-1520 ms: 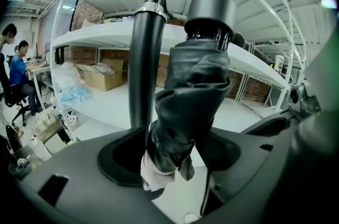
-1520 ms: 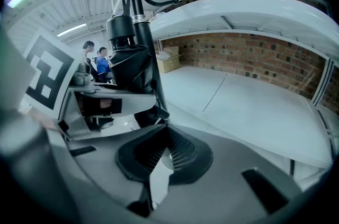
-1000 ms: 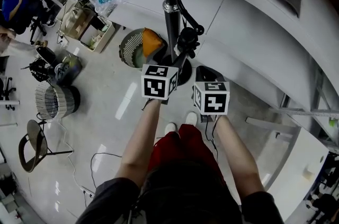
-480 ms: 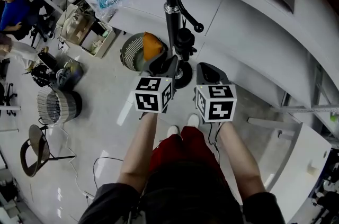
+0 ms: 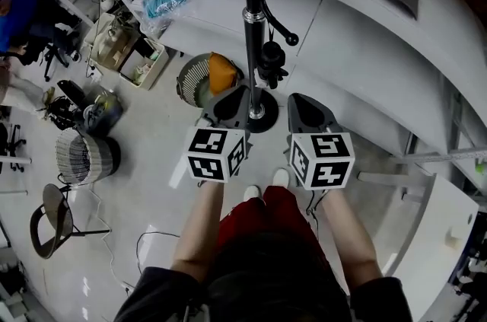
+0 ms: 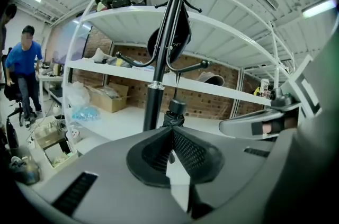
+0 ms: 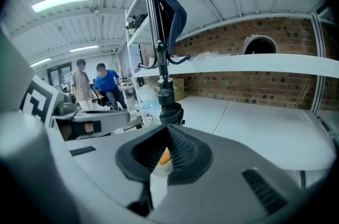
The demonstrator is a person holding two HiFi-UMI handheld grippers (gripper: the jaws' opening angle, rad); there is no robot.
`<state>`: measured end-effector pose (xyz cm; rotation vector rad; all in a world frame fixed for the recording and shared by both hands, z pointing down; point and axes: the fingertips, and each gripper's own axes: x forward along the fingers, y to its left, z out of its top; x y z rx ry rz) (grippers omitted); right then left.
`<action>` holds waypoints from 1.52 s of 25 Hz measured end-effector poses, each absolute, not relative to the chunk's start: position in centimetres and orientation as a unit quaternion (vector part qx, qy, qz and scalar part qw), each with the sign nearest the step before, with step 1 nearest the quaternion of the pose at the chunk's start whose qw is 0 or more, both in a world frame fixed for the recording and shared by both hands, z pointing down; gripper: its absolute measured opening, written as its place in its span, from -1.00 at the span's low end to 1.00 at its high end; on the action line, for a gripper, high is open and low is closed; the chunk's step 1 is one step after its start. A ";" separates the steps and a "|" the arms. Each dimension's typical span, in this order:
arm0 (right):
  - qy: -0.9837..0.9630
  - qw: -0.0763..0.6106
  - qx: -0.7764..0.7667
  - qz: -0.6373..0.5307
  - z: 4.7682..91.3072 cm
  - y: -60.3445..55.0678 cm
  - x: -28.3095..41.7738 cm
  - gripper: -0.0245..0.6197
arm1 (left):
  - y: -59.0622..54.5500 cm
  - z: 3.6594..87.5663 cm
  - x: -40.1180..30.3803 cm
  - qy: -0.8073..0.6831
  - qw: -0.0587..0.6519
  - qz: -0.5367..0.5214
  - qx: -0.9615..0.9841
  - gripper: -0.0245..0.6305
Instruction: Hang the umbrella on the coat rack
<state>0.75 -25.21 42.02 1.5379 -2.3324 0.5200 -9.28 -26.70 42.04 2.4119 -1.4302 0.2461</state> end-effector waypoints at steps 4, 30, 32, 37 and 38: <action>-0.815 0.137 0.533 0.179 40.9 -24.1 0.6 -0.87 | -25.2 41.0 -9.3 -0.491 0.151 0.087 0.854 -0.89; -0.836 0.048 0.526 0.147 34.7 -16.6 -1.0 -0.87 | -17.0 33.9 -12.3 -0.476 0.091 0.043 0.874 -0.89; -0.837 0.042 0.526 0.145 34.3 -16.0 -1.1 -0.87 | -16.5 33.6 -12.4 -0.473 0.090 0.040 0.875 -0.89; -0.839 0.033 0.524 0.141 33.4 -14.8 -1.4 -0.87 | -15.2 33.1 -13.0 -0.472 0.086 0.038 0.876 -0.89; -0.839 0.031 0.524 0.141 33.3 -14.6 -1.5 -0.87 | -15.0 33.0 -13.2 -0.472 0.086 0.038 0.876 -0.89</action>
